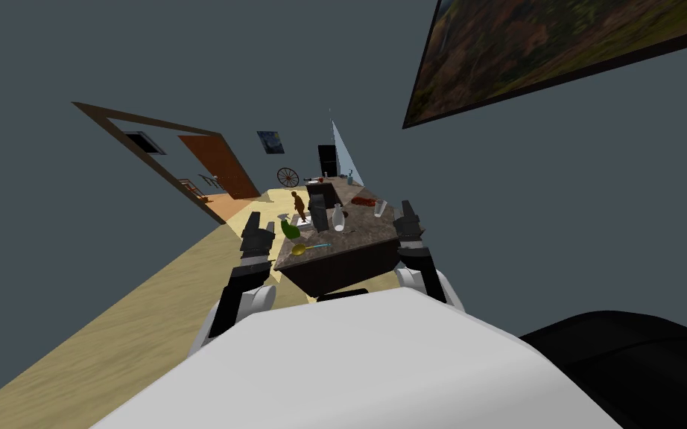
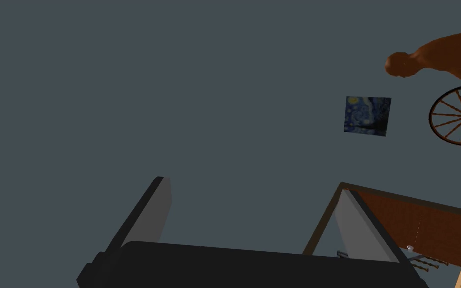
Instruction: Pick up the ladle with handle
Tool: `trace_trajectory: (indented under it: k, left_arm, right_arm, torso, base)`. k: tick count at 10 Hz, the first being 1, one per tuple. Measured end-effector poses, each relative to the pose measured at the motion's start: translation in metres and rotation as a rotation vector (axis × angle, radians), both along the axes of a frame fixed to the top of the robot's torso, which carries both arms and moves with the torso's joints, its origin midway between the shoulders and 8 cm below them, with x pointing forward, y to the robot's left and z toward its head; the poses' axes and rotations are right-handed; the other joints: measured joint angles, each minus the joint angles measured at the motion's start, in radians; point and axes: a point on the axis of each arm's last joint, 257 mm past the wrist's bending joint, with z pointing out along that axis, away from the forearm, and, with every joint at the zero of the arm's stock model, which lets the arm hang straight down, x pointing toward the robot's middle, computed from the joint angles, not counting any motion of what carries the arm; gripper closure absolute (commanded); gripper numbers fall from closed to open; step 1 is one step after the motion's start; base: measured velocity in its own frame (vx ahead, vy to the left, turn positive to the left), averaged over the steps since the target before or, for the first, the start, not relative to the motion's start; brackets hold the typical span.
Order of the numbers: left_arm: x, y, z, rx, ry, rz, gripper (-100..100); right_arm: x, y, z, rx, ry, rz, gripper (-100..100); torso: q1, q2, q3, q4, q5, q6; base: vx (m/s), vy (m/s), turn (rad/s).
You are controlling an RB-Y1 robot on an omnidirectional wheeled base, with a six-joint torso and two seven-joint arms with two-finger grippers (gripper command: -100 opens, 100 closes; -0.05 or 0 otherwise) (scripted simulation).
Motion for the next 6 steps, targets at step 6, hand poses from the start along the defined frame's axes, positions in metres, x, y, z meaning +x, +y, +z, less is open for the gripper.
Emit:
trace_trajectory:
  k: [6]
  left_arm:
    - [0.018,0.022,-0.033,-0.094,0.142,-0.005,-100]
  right_arm:
    - [0.0,0.0,0.0,0.0,0.0,0.0,0]
  torso:
    - [0.001,-0.001,0.0,0.0,0.0,0.0]
  base:
    - [-0.021,-0.087,0.023]
